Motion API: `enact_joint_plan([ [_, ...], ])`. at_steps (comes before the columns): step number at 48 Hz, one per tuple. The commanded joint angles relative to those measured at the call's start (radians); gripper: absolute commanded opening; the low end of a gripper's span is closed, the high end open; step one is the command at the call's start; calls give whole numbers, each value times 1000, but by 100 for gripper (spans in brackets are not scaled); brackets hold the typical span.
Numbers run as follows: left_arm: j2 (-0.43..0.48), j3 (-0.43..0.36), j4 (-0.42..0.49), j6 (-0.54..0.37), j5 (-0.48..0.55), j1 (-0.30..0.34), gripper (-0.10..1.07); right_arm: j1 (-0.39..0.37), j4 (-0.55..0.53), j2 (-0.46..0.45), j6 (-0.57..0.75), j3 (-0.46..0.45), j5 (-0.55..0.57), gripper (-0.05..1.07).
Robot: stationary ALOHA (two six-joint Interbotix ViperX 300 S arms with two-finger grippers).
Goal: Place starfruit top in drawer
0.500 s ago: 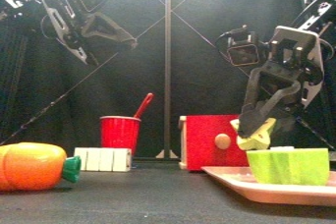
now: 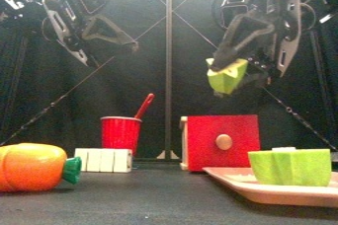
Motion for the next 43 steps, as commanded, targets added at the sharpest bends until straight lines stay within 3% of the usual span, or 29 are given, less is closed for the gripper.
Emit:
enact_joint_plan([
  [1, 0, -14, -2, 0, -11, 3, 43, -66, -17, -69, -2, -12, -5, 67],
  [18, 3, -11, -2, -3, -11, 5, 43, -253, -46, -91, 2, 31, -6, 69],
  [30, 5, -11, -2, -3, -11, 5, 43, -273, -48, -61, 2, 40, -17, 70],
  [43, 18, -15, -18, 0, -11, 5, 43, -273, -44, -37, 2, 37, -25, 85],
])
